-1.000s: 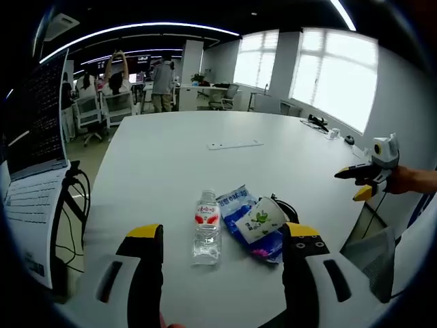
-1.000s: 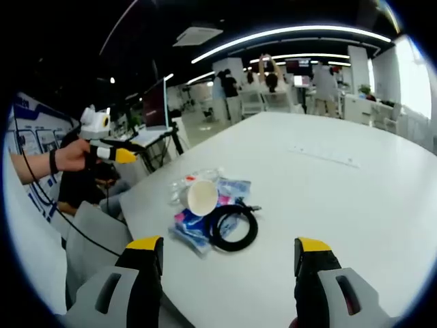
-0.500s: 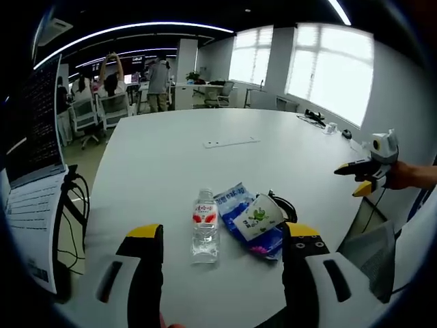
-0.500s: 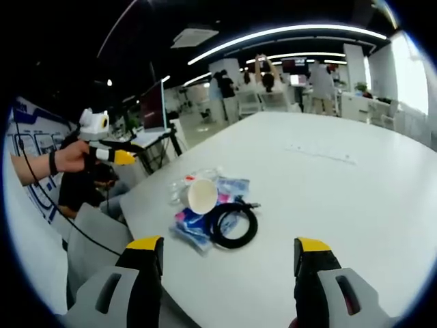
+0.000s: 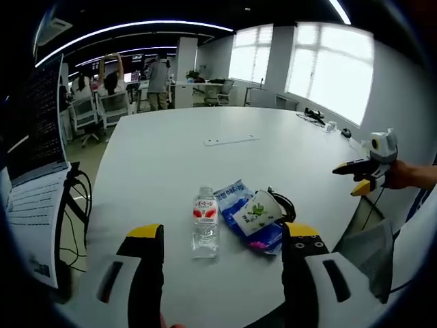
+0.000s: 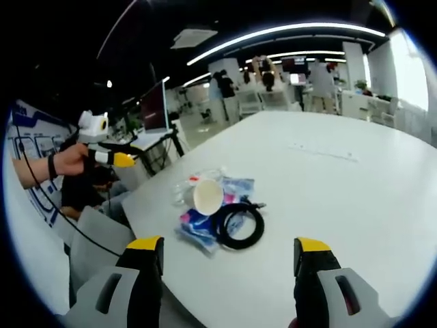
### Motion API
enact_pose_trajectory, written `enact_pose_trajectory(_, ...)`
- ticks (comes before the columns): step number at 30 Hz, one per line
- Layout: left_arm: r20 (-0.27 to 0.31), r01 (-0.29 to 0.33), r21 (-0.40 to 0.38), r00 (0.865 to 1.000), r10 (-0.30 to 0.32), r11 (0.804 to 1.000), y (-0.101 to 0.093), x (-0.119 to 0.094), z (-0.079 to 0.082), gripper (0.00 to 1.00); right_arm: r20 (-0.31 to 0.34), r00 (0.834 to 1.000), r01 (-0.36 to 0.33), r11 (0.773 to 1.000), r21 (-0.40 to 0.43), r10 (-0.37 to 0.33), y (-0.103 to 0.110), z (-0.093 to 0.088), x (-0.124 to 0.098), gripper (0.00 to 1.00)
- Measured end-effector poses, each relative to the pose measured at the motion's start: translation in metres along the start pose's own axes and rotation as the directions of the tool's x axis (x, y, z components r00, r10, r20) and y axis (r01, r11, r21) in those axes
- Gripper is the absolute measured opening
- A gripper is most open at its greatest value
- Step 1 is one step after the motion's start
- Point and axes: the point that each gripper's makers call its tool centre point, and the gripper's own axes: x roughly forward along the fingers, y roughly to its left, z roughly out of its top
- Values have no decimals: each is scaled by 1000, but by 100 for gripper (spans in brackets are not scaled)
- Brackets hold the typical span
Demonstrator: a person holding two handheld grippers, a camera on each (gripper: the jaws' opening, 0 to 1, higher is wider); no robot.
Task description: Arrange the tabletop items into an orderly group along one side of the table until the central work area is clear of visible clutter.
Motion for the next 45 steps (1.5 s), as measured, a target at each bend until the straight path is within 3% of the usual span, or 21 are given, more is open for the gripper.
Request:
enact_pose_trajectory(21, -3, 21, -1, 1000, -21, 1000, -9, -3, -6, 69, 8, 1000, 22, 999, 39, -22, 5, -9, 1, 79)
enact_pose_trajectory(45, -33, 43, 23, 999, -42, 999, 5, 9, -7, 66, 11, 997, 69, 995, 65, -70, 2, -13, -5, 79)
